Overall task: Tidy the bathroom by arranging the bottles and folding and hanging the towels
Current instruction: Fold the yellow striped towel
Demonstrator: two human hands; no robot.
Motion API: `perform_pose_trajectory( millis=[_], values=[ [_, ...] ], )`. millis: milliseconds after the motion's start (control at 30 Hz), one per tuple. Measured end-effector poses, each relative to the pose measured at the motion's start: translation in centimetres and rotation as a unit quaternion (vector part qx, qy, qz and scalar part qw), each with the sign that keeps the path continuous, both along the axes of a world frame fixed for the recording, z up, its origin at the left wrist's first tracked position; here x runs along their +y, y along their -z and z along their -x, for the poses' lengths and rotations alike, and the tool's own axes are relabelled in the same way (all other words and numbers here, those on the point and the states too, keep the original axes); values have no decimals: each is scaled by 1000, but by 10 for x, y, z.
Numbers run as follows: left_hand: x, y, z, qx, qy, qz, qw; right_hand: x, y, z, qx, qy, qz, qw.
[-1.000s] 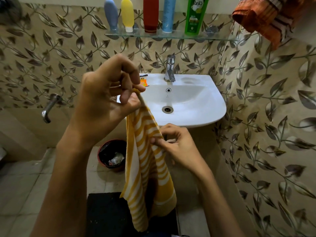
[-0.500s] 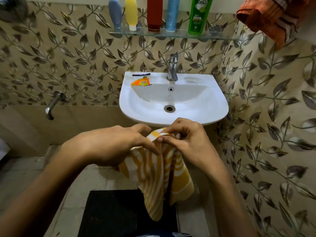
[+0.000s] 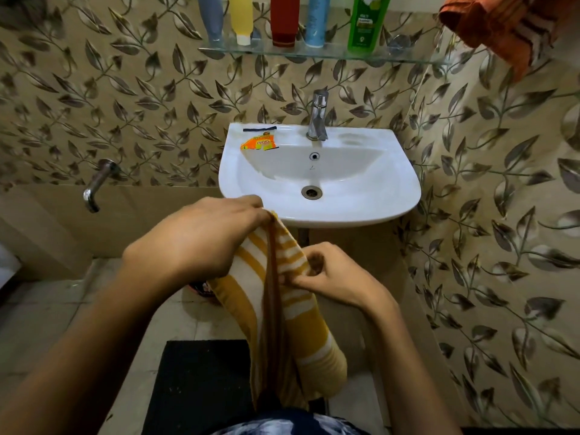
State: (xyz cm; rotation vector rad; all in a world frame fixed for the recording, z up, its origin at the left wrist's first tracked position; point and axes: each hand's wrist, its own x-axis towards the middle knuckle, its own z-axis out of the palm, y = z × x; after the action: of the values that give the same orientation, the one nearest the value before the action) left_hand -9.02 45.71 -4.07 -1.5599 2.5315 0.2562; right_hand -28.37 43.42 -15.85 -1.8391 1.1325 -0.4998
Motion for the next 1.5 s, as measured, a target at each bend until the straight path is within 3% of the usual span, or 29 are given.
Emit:
perform_pose_trajectory(
  millis=[100, 233, 400, 500, 667, 833, 1033, 1300, 1400, 1500],
  values=[
    [0, -10, -11, 37, -2, 47, 998, 1, 7, 2, 20, -4, -25, 999],
    [-3, -13, -24, 48, -28, 62, 997, -1, -1, 4, -55, 7, -24, 998],
    [-10, -13, -32, 55, -113, -63, 990, 0, -13, -6, -89, 54, 36, 994],
    [-6, -11, -26, 94, -70, -111, 987, 4, -19, -16, -38, 38, 104, 993],
    [-9, -2, -7, 78, 30, -183, 980, 11, -34, -23, 22, -32, 179, 983],
    [-21, 4, -9, 92, 16, -271, 958, 14, -41, -20, 15, -41, 185, 982],
    [-25, 6, -12, 171, -22, -243, 954, 7, -39, -13, 10, -32, 151, 988],
    [-29, -9, -47, 323, -95, -191, 922, 5, -33, 26, 3, -51, 3, 999],
    [-29, -4, -43, 307, -106, -167, 931, 5, -36, 28, 13, -39, 20, 999],
    [-27, 2, -33, 239, -103, -146, 954, 7, -40, 23, 34, -35, 68, 997]
  ],
)
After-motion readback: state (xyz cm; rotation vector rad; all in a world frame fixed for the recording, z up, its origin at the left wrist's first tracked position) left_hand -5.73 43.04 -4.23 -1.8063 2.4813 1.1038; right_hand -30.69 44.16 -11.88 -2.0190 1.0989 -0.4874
